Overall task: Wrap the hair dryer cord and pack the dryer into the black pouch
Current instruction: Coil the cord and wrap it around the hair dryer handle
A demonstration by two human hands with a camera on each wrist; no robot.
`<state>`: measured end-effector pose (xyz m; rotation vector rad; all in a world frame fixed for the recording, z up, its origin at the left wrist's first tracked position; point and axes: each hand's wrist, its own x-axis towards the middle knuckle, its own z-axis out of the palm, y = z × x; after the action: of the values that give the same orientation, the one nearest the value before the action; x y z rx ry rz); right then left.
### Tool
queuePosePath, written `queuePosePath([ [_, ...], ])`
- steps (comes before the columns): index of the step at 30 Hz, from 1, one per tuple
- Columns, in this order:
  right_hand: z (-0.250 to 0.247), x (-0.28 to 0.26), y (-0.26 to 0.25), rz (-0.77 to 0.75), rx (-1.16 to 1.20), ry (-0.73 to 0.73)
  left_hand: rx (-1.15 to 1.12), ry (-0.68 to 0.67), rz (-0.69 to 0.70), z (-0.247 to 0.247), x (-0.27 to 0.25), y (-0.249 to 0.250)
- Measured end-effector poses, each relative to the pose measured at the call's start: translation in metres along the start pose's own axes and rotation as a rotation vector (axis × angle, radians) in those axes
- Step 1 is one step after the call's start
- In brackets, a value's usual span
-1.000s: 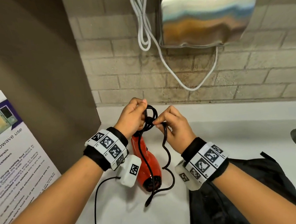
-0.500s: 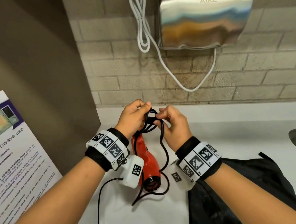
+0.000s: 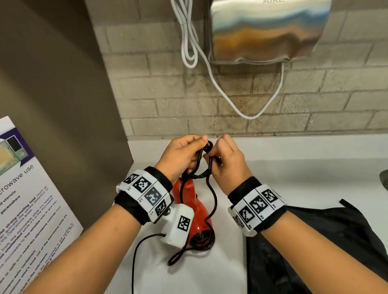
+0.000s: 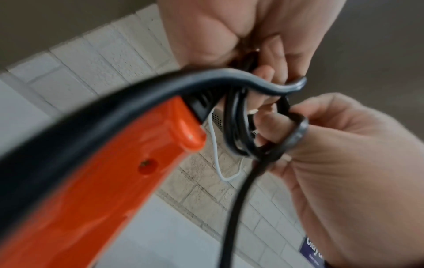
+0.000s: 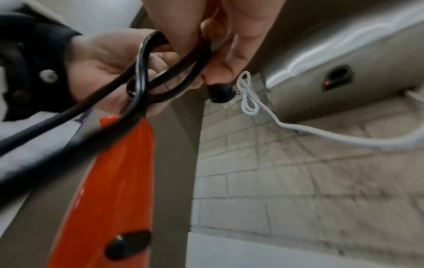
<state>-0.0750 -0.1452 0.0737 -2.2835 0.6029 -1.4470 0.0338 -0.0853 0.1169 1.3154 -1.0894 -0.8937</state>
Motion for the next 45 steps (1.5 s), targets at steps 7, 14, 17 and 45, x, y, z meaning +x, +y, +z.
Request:
queuePosePath([
  [7,-0.005,0.014,0.001,0.108,-0.051,-0.170,-0.061,-0.066,-0.005,0.007,-0.006,0.001],
  [14,-0.030,0.011,0.017,-0.072,-0.125,-0.460,-0.033,-0.057,-0.003,0.003,-0.008,-0.001],
  [17,-0.040,-0.004,0.035,-0.079,-0.131,-0.511,-0.059,-0.017,0.011,0.001,-0.007,-0.001],
  [45,-0.001,-0.011,0.024,0.224,0.257,-0.621,-0.174,0.115,-0.046,0.000,-0.007,0.000],
])
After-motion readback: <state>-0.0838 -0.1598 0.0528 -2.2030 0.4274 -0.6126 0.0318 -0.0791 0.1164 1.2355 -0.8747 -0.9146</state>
